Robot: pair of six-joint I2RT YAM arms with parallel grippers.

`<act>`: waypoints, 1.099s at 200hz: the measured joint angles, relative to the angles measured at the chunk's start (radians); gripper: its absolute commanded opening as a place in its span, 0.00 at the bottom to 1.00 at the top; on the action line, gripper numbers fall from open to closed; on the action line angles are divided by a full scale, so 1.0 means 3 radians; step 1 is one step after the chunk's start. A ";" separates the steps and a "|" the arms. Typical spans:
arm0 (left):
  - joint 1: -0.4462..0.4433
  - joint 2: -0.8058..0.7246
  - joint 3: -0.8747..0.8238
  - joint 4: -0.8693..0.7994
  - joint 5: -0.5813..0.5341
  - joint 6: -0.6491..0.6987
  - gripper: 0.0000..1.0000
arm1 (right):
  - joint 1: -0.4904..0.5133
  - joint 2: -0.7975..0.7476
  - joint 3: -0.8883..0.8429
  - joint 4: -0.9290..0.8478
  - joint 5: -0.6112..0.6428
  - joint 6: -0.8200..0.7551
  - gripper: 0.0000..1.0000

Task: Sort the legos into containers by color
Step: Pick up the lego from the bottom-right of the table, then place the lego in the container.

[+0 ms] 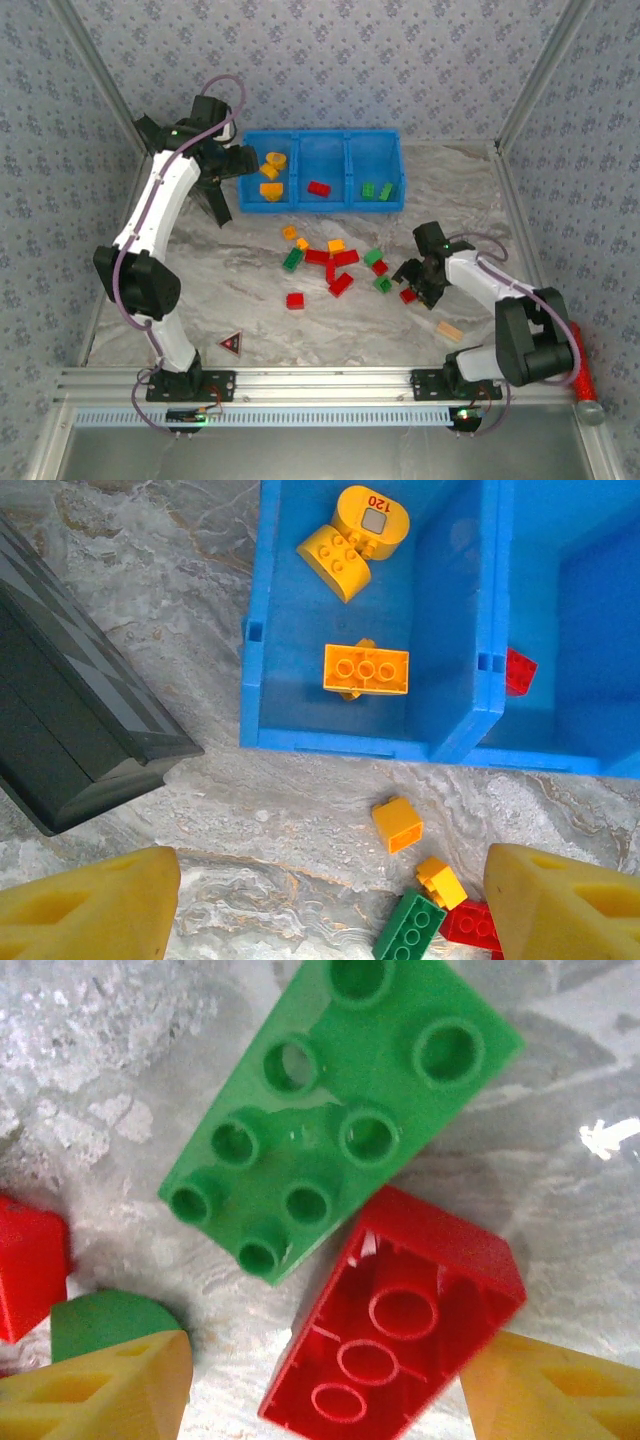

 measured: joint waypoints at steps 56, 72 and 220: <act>0.0022 0.0003 -0.0005 0.0000 0.0051 0.0023 0.80 | -0.0009 0.0249 0.0090 -0.0134 0.0072 -0.0127 0.41; 0.0022 -0.0018 -0.0081 0.0006 0.0058 0.0037 0.80 | -0.0003 0.0263 0.0106 -0.0203 0.0122 -0.0173 0.34; -0.0145 -0.0753 -0.1776 0.0203 0.0336 -0.0099 0.81 | 0.0650 0.0534 0.2770 -0.1109 0.0559 -0.1741 0.24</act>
